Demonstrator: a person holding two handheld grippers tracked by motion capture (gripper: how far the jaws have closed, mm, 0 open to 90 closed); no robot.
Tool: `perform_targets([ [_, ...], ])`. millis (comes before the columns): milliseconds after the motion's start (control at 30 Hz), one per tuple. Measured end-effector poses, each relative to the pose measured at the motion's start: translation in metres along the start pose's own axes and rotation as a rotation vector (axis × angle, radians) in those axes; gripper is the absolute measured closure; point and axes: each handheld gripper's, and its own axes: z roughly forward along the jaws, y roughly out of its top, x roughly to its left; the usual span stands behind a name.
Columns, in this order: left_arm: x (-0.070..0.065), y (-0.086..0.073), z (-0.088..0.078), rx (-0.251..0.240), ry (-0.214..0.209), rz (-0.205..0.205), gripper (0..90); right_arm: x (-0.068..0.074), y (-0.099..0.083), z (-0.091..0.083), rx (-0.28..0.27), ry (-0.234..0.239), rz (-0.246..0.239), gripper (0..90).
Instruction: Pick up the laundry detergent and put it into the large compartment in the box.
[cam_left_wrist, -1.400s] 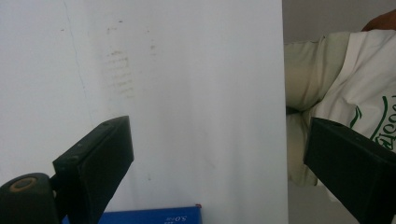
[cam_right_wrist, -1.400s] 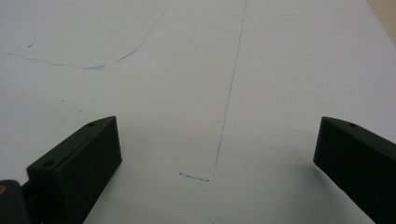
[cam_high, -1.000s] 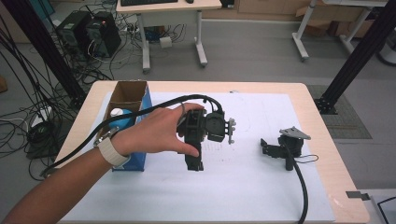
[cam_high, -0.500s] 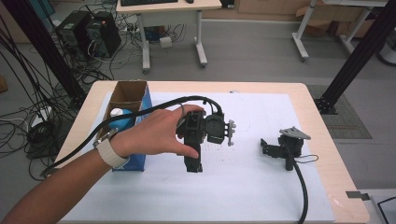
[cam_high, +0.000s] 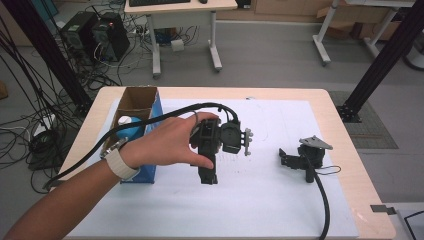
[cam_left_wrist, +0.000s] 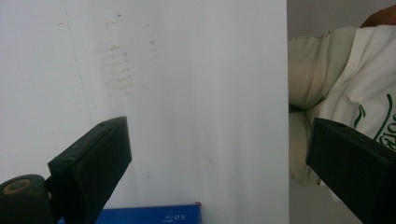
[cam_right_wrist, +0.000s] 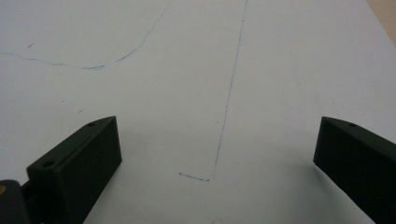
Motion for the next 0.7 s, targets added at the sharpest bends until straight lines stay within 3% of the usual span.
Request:
perform_targets([
  [700, 0.0039, -0.0075, 0.0019, -0.008, -0.008, -0.024, 7.1, 0.0000, 0.0000, 0.0000, 0.000, 0.000, 0.000, 0.3],
])
